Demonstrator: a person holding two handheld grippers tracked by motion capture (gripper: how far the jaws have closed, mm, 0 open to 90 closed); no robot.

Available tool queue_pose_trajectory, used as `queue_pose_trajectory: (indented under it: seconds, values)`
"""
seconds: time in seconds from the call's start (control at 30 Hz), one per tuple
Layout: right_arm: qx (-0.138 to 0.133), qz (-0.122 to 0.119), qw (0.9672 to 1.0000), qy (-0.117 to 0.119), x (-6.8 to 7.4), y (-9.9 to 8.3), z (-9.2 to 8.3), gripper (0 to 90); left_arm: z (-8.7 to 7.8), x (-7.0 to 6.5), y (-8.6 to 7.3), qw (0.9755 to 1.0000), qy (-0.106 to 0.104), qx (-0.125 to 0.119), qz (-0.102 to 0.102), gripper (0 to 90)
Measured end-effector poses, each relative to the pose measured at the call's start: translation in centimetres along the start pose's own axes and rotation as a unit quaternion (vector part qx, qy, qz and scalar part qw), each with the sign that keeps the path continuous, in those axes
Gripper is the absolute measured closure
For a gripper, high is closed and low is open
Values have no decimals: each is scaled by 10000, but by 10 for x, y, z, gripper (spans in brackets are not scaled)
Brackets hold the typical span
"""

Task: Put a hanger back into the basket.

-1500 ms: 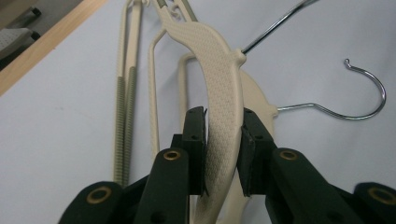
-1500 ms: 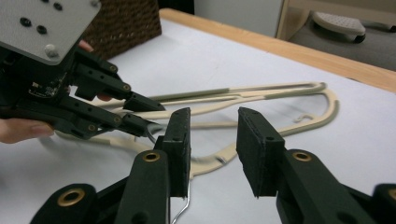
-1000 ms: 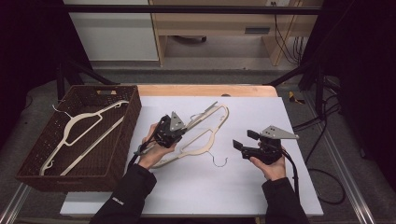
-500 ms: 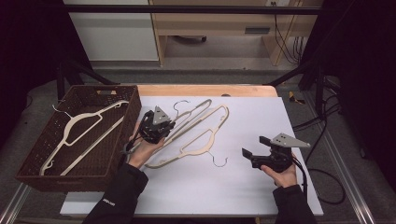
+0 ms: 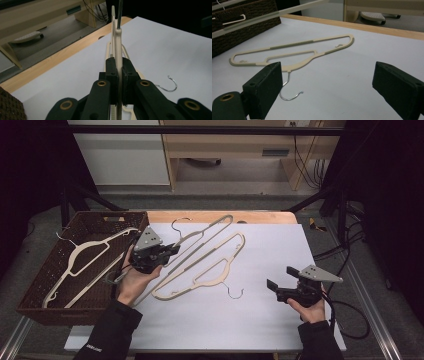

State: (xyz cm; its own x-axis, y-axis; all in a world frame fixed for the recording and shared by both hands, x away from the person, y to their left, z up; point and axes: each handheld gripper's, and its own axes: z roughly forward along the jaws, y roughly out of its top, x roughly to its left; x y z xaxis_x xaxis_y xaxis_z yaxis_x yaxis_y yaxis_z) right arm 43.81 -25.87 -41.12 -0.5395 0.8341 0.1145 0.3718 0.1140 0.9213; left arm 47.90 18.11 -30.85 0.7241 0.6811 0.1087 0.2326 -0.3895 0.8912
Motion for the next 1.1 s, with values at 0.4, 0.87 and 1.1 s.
queue_pose_trajectory:
  seconds: [0.4, 0.87, 1.1]
  values:
    - [-56, -3, 9999, -107, -2, 0, -5, 62, -52, 22, 22, 9997, -64, -221, 20, 859]
    - [-53, -18, 9999, -113, -2, 0, -6, 57, -98, 70, 13, 9995, 51, -287, -77, 859]
    - [-31, -3, 9999, -120, -2, 0, -6, 56, -118, 97, -2, 9995, 282, -150, -60, 859]
